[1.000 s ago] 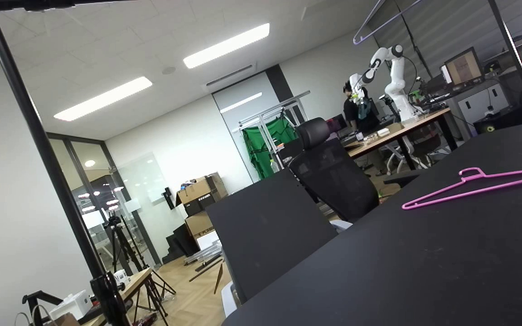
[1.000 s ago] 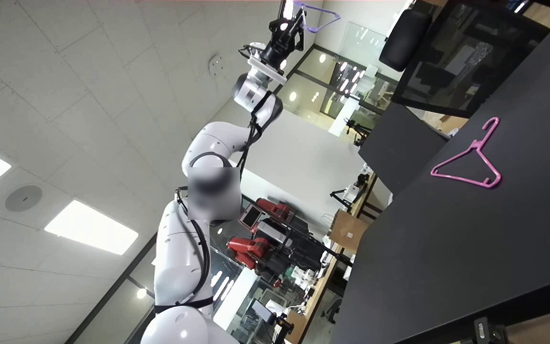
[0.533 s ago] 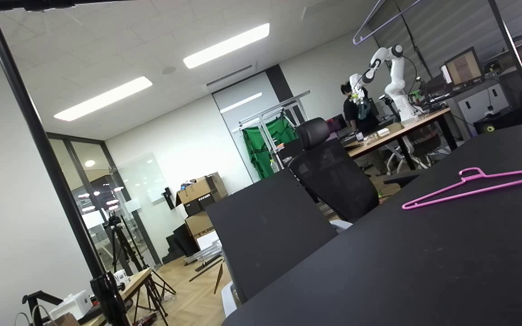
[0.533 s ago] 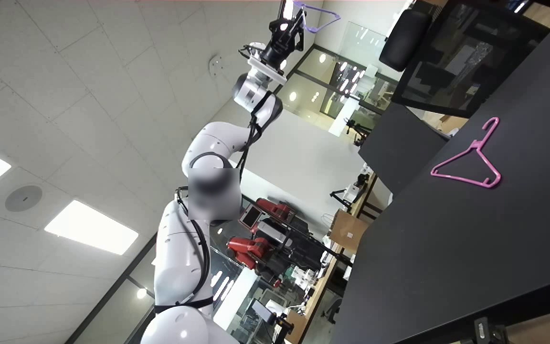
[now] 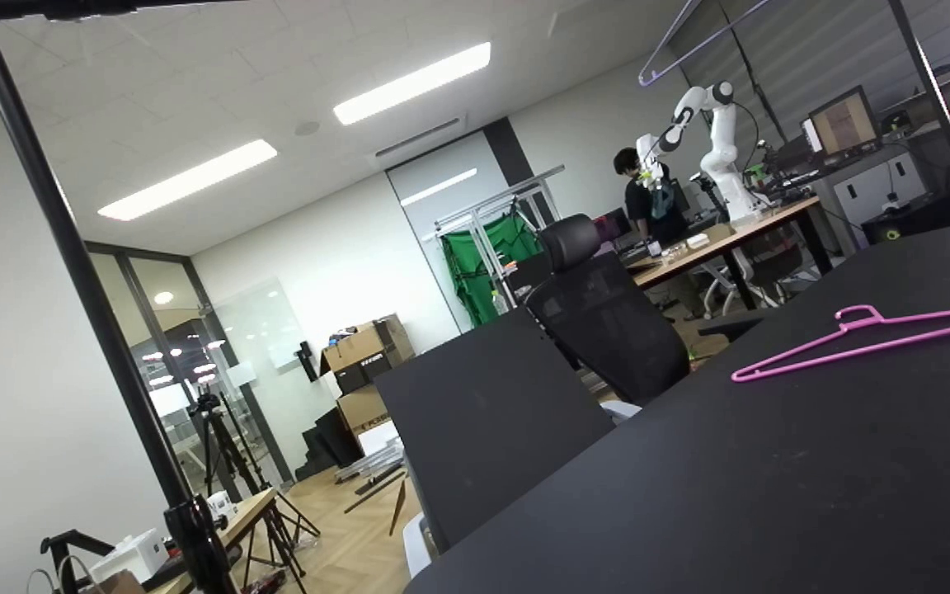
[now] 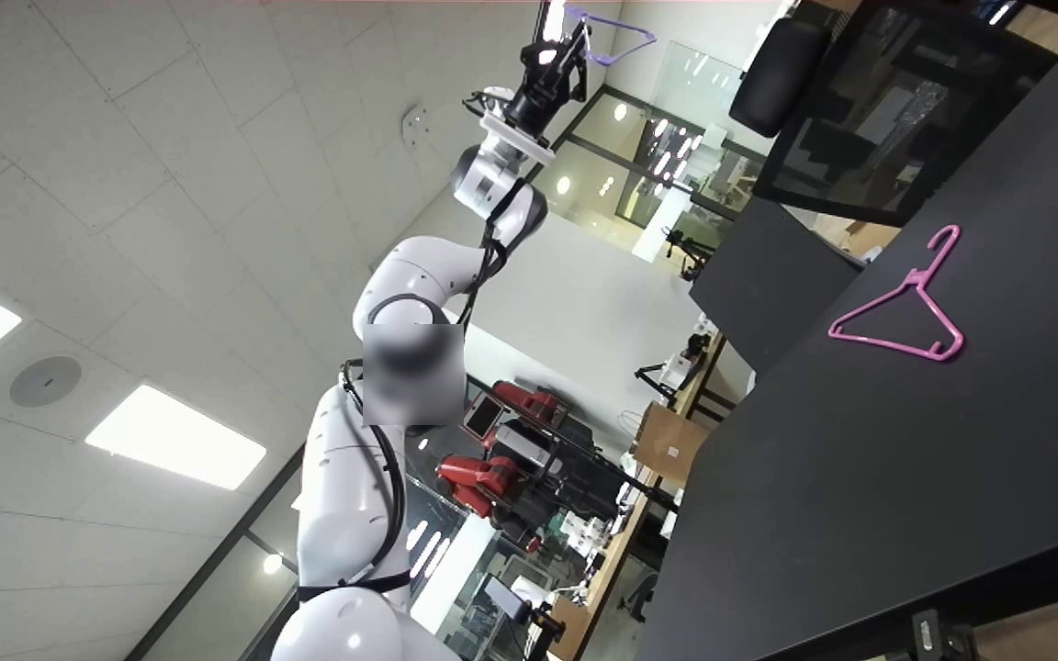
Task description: Hang up the blue hang wire on the rack
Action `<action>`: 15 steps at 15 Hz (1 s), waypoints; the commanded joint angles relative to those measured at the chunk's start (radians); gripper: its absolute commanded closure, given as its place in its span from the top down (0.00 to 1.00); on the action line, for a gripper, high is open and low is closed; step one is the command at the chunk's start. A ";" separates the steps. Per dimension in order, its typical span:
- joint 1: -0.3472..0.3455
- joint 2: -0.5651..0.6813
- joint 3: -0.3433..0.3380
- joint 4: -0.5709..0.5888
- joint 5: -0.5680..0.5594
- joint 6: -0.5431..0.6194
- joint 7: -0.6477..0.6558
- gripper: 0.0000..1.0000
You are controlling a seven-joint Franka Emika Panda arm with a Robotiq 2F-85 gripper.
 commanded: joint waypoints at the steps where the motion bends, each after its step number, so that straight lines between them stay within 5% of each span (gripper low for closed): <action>1: 0.013 0.019 -0.018 0.025 -0.028 0.023 0.041 0.02; 15: -0.003 0.022 -0.028 0.037 -0.088 0.136 0.063 0.02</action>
